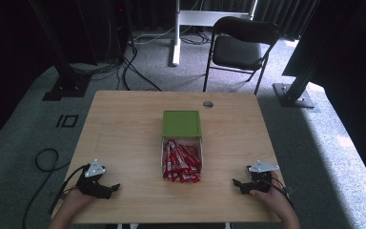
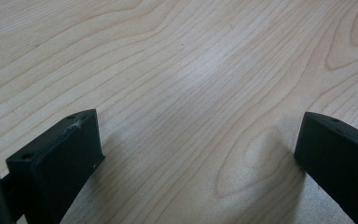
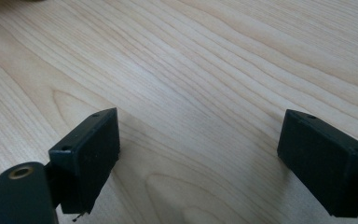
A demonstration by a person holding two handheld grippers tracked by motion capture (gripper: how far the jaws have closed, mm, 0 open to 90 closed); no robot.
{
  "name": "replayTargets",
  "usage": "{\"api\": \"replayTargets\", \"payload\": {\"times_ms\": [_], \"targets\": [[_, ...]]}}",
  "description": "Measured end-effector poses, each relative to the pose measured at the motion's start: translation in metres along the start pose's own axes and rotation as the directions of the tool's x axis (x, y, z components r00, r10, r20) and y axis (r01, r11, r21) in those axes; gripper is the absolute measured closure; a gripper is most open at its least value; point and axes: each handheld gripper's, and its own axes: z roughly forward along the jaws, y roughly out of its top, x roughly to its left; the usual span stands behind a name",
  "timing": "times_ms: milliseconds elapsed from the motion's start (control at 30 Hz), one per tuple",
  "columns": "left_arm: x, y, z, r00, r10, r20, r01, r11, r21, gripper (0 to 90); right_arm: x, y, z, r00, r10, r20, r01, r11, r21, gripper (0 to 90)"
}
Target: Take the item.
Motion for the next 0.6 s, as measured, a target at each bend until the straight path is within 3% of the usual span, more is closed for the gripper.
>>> {"api": "replayTargets", "payload": {"times_ms": [600], "targets": [[0.0001, 0.0, 0.0, 1.0, 0.0, 0.001, 0.0, 1.0, 0.0, 1.4, 0.0012, -0.0005, -0.0009, 1.0, 0.002, 0.004, -0.002, 1.0, -0.003, 13.9]]}}
